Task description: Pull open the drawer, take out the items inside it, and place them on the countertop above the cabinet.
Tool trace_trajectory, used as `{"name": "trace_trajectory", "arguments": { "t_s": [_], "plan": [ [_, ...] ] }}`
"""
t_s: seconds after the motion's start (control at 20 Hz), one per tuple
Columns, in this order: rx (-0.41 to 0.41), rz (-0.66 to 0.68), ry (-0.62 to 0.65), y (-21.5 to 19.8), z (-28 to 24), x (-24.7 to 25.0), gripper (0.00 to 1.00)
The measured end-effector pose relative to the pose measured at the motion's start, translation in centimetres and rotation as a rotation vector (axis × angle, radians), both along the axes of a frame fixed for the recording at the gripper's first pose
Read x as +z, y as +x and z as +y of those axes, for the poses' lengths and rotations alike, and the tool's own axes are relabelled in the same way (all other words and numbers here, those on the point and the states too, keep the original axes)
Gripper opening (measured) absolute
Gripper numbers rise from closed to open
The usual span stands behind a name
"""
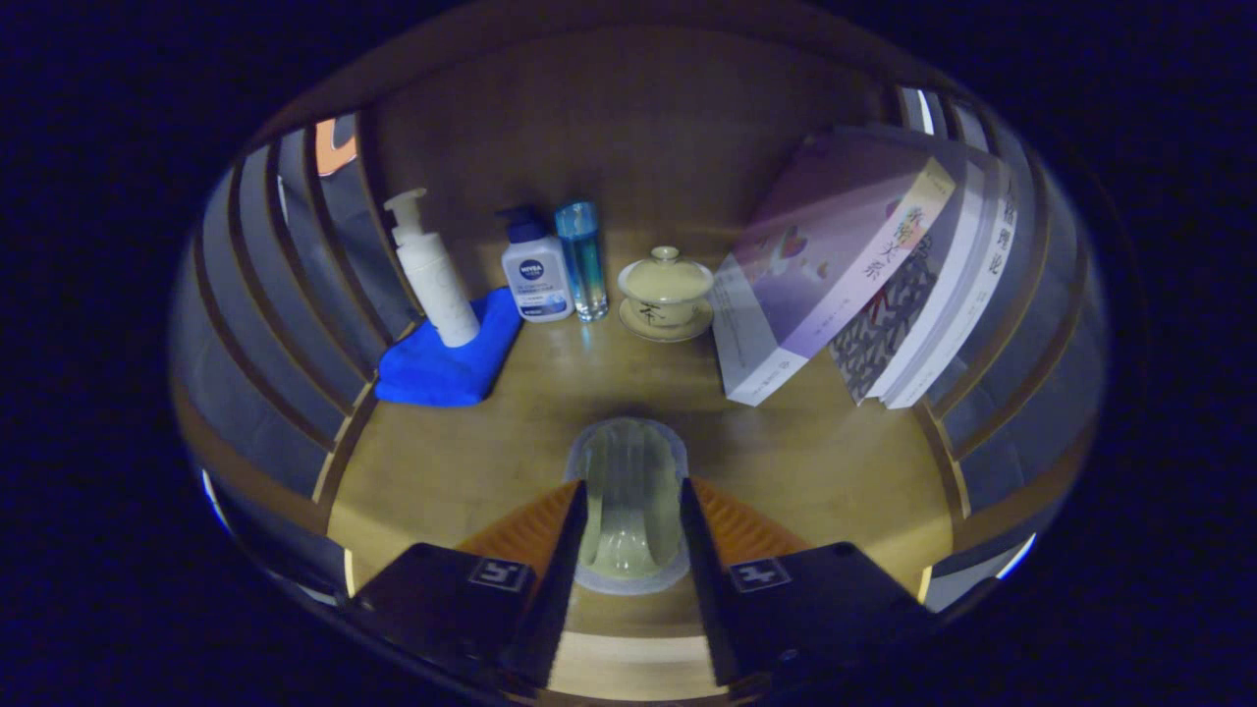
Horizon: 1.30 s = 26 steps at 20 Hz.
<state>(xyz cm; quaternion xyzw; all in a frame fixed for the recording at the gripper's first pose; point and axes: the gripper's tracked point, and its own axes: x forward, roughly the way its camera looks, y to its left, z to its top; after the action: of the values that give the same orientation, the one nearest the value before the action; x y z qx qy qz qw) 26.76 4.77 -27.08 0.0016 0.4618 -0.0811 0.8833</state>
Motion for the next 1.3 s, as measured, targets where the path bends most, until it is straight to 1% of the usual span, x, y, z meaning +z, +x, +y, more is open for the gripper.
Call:
{"name": "trace_trajectory", "arguments": {
  "t_s": [0.1, 0.2, 0.3, 0.45, 0.5, 0.65, 0.85, 0.95, 1.1, 1.3],
  "plan": [
    [0.030, -0.042, -0.027, -0.9, 0.4, 2.0, 0.76],
    [0.055, -0.070, -0.026, -2.4, 1.4, 3.6, 0.78],
    [0.082, -0.092, -0.024, -4.3, 2.2, 4.8, 0.82],
    [0.115, -0.126, -0.003, -7.5, 3.6, 6.1, 0.85],
    [0.128, -0.127, 0.017, -8.8, 4.3, 6.2, 0.88],
    [0.144, -0.152, 0.069, -12.1, 5.2, 6.6, 0.89],
    [0.151, -0.163, 0.117, -16.4, 5.7, 5.9, 0.89],
    [0.145, -0.181, 0.115, -18.3, 5.5, 5.5, 0.88],
    [0.160, -0.203, 0.113, -21.1, 5.9, 4.5, 0.89],
    [0.164, -0.232, 0.112, -24.6, 6.5, 2.5, 0.88]
  ]
}}
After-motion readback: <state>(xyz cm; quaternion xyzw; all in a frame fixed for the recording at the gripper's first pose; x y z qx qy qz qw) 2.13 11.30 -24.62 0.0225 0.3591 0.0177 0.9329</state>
